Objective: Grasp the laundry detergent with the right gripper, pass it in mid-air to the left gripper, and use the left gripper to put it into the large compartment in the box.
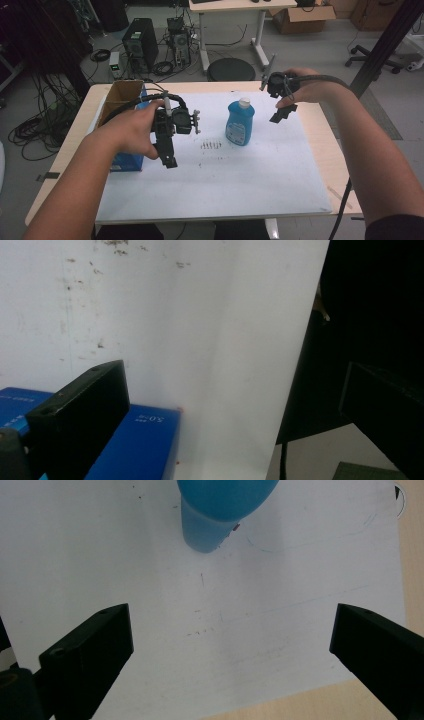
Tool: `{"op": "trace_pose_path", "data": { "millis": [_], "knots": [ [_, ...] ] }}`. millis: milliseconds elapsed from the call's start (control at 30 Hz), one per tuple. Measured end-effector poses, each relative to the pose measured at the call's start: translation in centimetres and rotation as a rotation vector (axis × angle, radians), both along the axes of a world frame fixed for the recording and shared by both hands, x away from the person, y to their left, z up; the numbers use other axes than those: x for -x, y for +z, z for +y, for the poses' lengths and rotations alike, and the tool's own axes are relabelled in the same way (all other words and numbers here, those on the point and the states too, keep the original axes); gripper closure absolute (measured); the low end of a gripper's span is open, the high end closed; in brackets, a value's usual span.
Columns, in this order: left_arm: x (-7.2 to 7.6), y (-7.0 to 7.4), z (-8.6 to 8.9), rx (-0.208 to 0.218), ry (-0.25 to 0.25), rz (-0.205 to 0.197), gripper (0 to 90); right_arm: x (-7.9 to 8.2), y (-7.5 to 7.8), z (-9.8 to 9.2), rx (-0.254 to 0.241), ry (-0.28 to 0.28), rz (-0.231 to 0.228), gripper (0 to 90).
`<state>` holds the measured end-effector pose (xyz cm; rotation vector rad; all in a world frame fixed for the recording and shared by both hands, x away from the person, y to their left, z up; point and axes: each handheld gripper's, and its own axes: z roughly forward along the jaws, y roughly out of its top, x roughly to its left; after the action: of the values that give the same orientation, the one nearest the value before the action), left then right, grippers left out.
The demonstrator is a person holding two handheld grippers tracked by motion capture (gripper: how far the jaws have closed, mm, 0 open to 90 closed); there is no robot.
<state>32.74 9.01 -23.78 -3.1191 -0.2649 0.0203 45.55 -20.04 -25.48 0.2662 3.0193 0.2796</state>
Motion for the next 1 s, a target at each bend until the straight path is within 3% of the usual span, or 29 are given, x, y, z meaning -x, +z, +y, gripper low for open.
{"op": "trace_pose_path", "data": {
  "millis": [433,700,833,1000],
  "knots": [
    [0.7,-0.3,-1.2,-0.001,-0.032,-0.002,0.2,0.2,-0.5,0.0,-0.020,-0.006,-0.014,3.7],
    [1.5,-1.0,-1.2,-0.011,-0.030,0.002,0.2,1.1,-1.8,-0.1,-0.049,-0.022,-0.019,3.8],
    [2.0,-1.1,-0.9,-0.018,-0.030,0.005,0.2,1.5,-2.6,0.1,-0.097,-0.035,-0.020,3.7],
    [2.3,-1.3,-0.7,-0.020,-0.030,0.010,0.2,1.9,-3.4,0.1,-0.124,-0.048,-0.013,3.6]
  ]
}}
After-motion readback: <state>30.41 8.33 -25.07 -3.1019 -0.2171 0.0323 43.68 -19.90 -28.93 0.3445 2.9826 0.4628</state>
